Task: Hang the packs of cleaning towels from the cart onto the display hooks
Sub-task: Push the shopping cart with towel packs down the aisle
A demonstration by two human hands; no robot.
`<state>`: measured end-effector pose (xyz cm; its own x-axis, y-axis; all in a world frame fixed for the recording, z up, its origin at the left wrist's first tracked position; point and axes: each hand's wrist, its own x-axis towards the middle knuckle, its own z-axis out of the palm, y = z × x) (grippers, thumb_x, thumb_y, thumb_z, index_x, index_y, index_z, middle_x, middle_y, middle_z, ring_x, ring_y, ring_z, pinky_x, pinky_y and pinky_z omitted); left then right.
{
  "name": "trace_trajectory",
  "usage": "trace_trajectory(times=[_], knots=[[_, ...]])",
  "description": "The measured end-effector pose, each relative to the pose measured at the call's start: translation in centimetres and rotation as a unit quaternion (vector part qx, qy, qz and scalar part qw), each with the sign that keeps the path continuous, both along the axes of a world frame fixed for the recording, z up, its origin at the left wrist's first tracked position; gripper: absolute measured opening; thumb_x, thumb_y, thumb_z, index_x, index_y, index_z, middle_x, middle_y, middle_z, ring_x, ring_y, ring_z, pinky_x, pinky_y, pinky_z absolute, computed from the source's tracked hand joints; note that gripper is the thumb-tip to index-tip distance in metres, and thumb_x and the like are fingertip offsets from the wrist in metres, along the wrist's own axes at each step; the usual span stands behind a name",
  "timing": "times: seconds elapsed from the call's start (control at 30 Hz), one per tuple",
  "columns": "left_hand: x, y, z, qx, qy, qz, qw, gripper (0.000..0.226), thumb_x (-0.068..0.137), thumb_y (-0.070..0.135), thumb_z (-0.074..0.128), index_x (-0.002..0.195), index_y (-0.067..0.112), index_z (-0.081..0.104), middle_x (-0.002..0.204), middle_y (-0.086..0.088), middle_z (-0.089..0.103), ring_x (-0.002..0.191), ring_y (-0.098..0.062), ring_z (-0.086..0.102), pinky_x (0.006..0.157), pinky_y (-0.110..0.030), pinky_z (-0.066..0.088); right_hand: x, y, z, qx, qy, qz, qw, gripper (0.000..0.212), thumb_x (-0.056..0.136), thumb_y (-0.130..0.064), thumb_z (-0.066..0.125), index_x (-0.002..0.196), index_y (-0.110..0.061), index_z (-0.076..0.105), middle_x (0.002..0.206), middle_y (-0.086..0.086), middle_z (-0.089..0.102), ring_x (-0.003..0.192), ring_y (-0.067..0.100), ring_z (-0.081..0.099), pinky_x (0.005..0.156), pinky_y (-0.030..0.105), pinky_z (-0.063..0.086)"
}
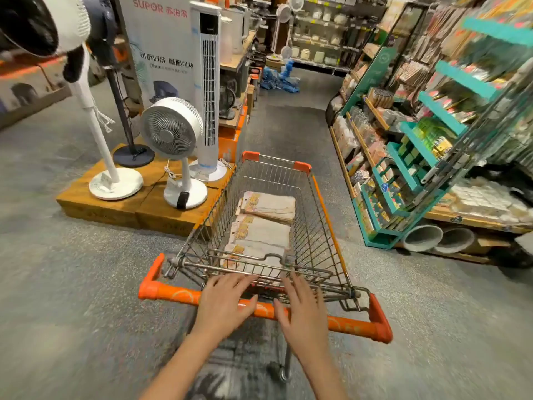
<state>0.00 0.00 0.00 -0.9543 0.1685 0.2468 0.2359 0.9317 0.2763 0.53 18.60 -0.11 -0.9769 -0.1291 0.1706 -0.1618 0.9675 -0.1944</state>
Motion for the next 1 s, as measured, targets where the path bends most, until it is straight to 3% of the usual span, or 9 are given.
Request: trace_trajectory(times=[0.1,0.2,0.33,0.57,1.0], knots=[[0.6,0.1,-1.3,-0.015,0.075,0.012,0.997,0.041,0.082,0.050,0.045,0.089,0.025,0.077,0.079,0.009,0.071,0.074,-0.015,0.067,0.072,-0.028,0.035,0.9,0.1,-0.9,0.008,0.054,-0.003,0.998,0.046,0.088,-0.047,0.042,0.116,-0.022,0.068,0.122,0.000,0.065,0.111,0.019,0.063,0.096,0.046,0.047],[0.5,0.2,-1.2,-0.027,0.092,0.010,0.995,0.040,0.083,0.057,0.044,0.077,0.030,0.073,0.069,0.015,0.066,0.066,-0.010,0.062,0.066,-0.028,0.042,0.8,0.1,-1.0,0.014,0.096,-0.001,0.995,0.044,0.086,-0.046,0.039,0.100,-0.021,0.073,0.094,-0.004,0.073,0.084,0.017,0.068,0.074,0.035,0.052],[0.1,-0.2,-0.8,-0.041,0.095,-0.008,0.995,0.046,0.083,0.066,0.040,0.070,0.034,0.070,0.066,0.019,0.062,0.063,-0.004,0.057,0.060,-0.027,0.046,0.1,0.1,-1.2,0.051,0.125,0.001,0.991,0.043,0.084,-0.047,0.039,0.082,-0.022,0.074,0.071,-0.007,0.069,0.062,0.014,0.064,0.056,0.026,0.044],[-2.7,0.4,-1.5,-0.036,0.099,0.004,0.994,0.054,0.084,0.066,0.037,0.055,0.028,0.063,0.055,0.014,0.057,0.055,-0.007,0.055,0.058,-0.025,0.043,-2.7,0.5,-1.5,0.044,0.144,-0.003,0.989,0.040,0.084,-0.047,0.041,0.071,-0.022,0.070,0.063,-0.006,0.065,0.056,0.014,0.060,0.052,0.025,0.043],[-14.6,3.2,-0.9,-0.068,0.082,0.029,0.994,0.059,0.079,0.072,0.035,0.053,0.028,0.065,0.052,0.011,0.061,0.054,-0.010,0.059,0.057,-0.028,0.045,-14.2,3.1,-0.4,0.098,0.141,0.016,0.985,0.048,0.084,-0.057,0.037,0.072,-0.025,0.071,0.064,-0.006,0.066,0.060,0.015,0.063,0.055,0.028,0.044]])
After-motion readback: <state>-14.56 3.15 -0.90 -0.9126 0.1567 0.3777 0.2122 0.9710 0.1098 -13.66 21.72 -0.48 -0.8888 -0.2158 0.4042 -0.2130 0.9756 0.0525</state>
